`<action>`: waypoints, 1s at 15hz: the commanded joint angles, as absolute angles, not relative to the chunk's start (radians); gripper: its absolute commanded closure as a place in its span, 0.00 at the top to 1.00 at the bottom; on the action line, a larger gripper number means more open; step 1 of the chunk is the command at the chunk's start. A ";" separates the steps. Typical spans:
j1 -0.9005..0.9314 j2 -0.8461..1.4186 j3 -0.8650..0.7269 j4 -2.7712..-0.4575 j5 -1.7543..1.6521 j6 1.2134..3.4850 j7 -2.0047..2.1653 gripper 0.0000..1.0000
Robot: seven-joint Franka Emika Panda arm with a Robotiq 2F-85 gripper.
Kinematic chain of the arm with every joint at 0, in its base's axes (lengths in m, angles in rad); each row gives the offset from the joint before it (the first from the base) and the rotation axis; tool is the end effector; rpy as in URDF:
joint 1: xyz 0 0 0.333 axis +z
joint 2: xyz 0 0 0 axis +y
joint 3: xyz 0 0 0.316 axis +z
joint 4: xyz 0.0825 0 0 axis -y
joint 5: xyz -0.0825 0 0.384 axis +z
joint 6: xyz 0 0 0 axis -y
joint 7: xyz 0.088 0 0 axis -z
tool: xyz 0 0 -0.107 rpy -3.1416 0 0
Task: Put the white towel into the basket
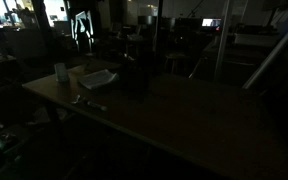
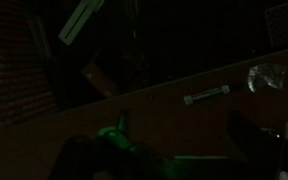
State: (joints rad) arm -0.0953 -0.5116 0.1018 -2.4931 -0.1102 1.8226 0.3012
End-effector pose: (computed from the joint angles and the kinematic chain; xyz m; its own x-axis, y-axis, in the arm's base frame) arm 0.3726 -0.0055 0.4516 0.9533 -0.2807 -0.1111 -0.2566 -0.9473 0.1917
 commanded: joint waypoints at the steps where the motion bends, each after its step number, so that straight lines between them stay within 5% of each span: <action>1: -0.081 -0.511 0.089 -2.488 -0.116 1.821 0.306 1.00; 15: -0.081 -0.514 0.089 -2.478 -0.116 1.821 0.306 1.00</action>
State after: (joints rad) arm -0.0953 -0.5153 0.1017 -2.4791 -0.1102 1.8233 0.3012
